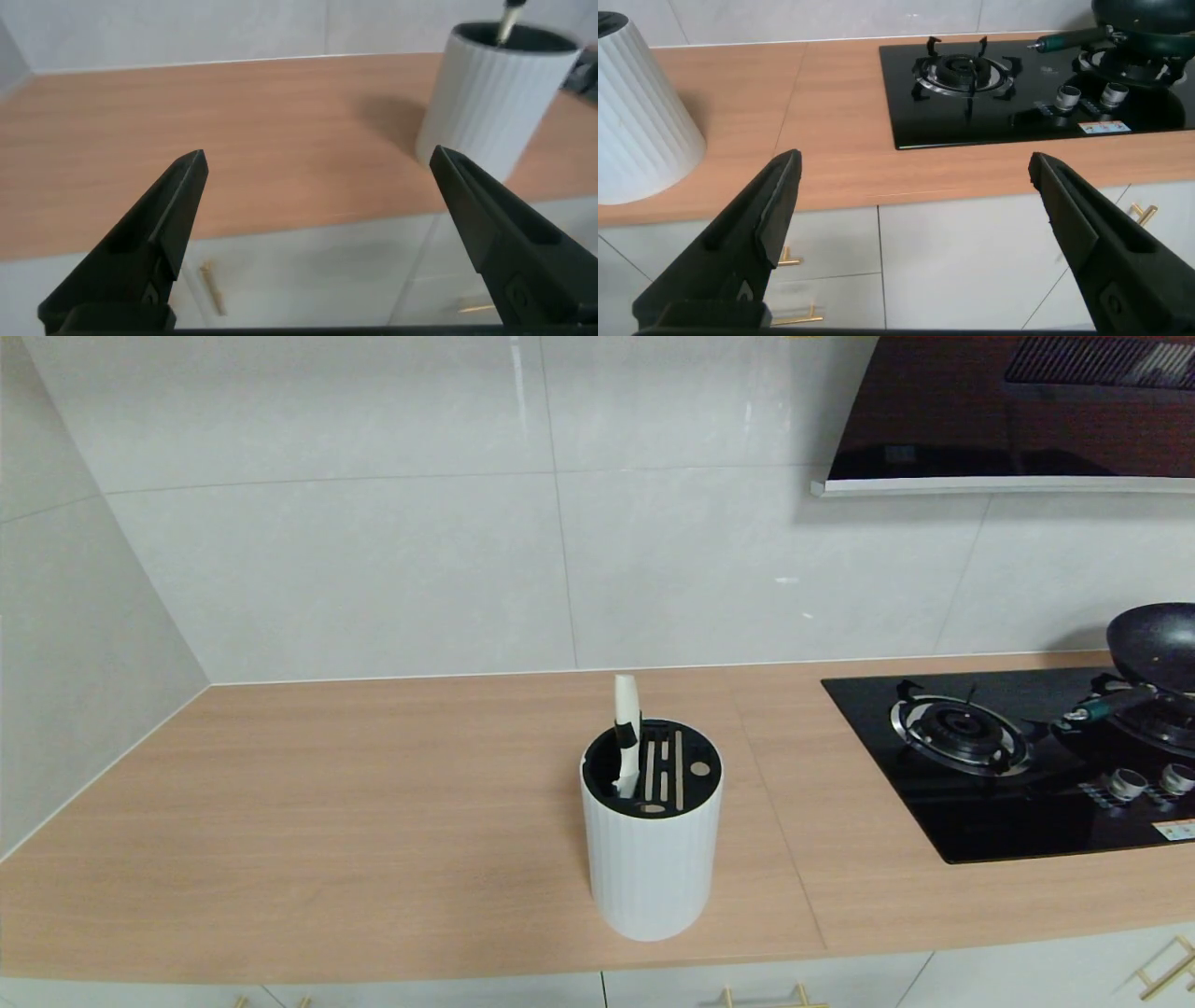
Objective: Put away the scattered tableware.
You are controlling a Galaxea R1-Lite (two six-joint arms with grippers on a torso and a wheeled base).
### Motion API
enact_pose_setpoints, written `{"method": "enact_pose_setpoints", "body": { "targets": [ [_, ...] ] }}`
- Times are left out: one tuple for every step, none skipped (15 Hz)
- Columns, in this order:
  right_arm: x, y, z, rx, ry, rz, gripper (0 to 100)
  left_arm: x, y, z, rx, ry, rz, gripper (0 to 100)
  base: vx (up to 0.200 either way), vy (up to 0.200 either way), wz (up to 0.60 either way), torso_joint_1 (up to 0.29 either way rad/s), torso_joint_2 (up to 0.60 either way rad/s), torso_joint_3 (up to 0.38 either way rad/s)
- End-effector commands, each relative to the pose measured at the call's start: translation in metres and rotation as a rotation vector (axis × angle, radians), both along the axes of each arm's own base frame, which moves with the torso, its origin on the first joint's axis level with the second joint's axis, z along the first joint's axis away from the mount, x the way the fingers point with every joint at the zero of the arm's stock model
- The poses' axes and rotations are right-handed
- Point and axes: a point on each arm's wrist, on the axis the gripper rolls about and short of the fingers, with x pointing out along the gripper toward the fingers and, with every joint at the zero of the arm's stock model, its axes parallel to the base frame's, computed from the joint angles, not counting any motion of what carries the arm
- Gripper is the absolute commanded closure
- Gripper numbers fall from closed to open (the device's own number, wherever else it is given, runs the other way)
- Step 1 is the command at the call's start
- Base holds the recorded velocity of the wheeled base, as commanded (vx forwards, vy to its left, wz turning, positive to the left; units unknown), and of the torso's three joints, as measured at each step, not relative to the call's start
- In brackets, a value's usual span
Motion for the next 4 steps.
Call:
{"method": "enact_pose_setpoints", "body": {
  "targets": [
    [0.0001,0.0000,-0.0003,-0.002,0.004,0.001,0,0.0003,0.0015,-0.0039,-0.041,0.038,0.073,0,0.000,0.000,0.00,0.000,0.00,0.000],
    [0.0001,0.0000,-0.0003,-0.002,0.004,0.001,0,0.0003,0.0014,-0.0030,-0.050,0.029,0.068,0,0.000,0.000,0.00,0.000,0.00,0.000],
    [0.0001,0.0000,-0.0003,-0.002,0.004,0.001,0,0.0004,0.0014,-0.0033,-0.032,0.032,0.062,0,0.000,0.000,0.00,0.000,0.00,0.000],
    [0.0001,0.0000,-0.0003,0.000,0.004,0.001,0,0.0002,0.0014,-0.0035,-0.033,0.032,0.062,0,0.000,0.000,0.00,0.000,0.00,0.000]
  ]
}}
